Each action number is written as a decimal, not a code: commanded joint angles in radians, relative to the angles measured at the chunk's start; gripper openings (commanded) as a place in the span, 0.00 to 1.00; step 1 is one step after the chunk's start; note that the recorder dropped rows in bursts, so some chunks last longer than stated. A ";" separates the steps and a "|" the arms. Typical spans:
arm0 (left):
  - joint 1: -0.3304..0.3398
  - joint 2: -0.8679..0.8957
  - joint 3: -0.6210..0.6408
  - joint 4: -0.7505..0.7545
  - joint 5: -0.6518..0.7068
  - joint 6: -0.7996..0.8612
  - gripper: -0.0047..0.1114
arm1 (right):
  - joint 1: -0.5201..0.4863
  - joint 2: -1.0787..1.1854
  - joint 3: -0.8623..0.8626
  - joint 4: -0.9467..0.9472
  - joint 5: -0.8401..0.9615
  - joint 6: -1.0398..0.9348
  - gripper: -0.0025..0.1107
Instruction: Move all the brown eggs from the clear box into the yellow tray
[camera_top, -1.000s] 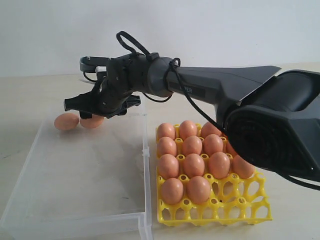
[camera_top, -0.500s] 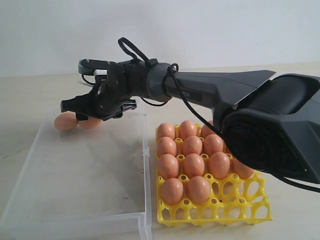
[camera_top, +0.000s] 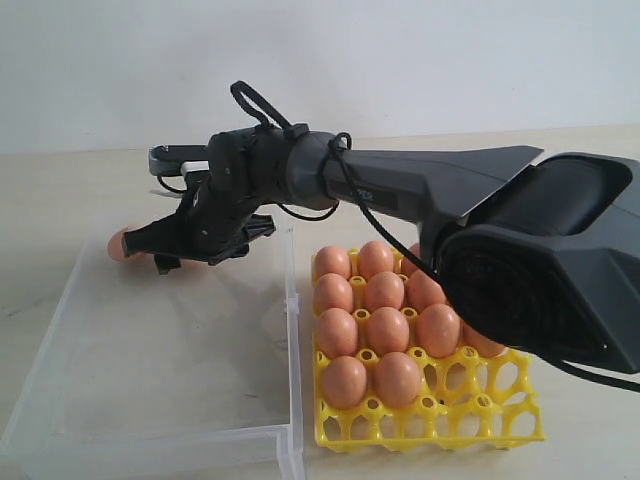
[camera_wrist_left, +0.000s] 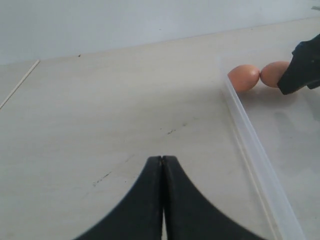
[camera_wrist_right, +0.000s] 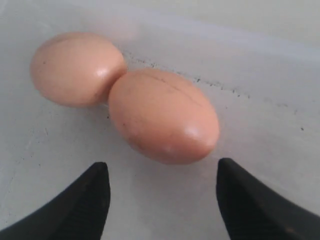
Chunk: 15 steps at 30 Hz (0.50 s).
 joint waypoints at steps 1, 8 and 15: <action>-0.006 -0.006 -0.004 -0.002 -0.009 -0.004 0.04 | 0.004 -0.001 -0.003 -0.026 0.025 -0.046 0.56; -0.006 -0.006 -0.004 -0.002 -0.009 -0.004 0.04 | 0.004 -0.030 -0.003 -0.122 -0.011 -0.073 0.56; -0.006 -0.006 -0.004 -0.002 -0.009 -0.004 0.04 | 0.004 -0.048 -0.003 -0.134 -0.041 -0.178 0.56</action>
